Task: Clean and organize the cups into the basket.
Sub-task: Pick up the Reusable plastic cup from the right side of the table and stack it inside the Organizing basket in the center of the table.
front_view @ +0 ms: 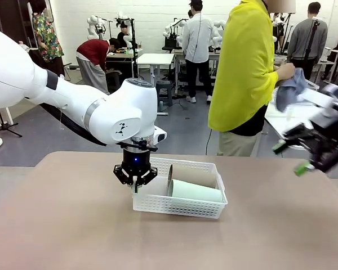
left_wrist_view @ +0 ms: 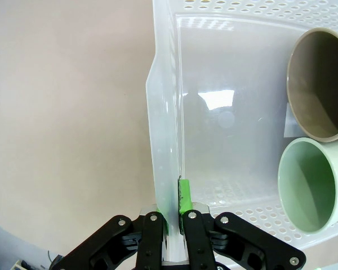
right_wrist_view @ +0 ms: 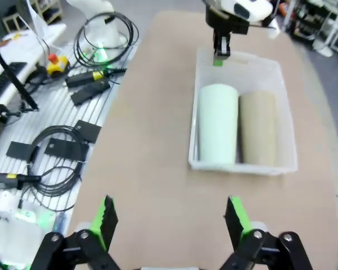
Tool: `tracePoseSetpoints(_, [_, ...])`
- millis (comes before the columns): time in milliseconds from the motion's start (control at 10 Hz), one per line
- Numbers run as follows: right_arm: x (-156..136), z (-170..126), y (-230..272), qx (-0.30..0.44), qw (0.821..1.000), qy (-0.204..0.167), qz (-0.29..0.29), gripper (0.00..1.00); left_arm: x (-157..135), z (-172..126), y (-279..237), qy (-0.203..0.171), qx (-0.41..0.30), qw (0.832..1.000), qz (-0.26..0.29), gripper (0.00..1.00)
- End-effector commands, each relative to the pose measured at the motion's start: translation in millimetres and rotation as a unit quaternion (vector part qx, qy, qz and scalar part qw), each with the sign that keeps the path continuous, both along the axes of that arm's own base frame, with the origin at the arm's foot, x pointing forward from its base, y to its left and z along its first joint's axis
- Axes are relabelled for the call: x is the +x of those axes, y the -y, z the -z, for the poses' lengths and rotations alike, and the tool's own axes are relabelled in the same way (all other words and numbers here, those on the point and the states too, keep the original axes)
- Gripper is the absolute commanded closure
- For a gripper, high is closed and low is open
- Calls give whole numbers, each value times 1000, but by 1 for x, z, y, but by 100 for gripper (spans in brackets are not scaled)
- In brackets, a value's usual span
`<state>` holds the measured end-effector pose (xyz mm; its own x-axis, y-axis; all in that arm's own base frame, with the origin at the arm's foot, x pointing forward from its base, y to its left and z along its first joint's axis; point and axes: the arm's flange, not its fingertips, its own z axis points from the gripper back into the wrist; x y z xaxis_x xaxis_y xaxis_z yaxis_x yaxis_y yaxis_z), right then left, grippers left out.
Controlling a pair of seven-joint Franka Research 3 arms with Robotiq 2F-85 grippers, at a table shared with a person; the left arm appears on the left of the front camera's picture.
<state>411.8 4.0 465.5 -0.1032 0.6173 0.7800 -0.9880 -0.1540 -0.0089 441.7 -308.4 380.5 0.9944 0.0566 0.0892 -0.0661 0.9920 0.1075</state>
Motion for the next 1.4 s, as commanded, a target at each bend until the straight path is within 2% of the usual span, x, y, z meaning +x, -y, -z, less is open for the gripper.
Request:
tracePoseSetpoints(0, [-3,31,47,61,998,17,18,0,0,0,-1,1,0,1000,-1,100])
tracePoseSetpoints(200, [-20,54,103,146,987,34,51,0,0,0,-1,1,0,1000,-1,100])
tracePoseSetpoints(500, [-41,75,150,211,972,50,92,0,0,0,-1,1,0,1000,-1,100])
tracePoseSetpoints(600, [-49,78,161,222,969,41,102,0,0,0,-1,1,0,1000,-1,100])
tracePoseSetpoints(700, [-51,77,164,219,969,26,115,0,0,0,-1,1,0,1000,-1,100])
tracePoseSetpoints(800, [-46,75,157,196,975,37,99,0,0,0,-1,1,0,1000,-1,100])
tracePoseSetpoints(1300, [-46,75,157,196,975,37,99,0,0,0,-1,1,0,1000,-1,100])
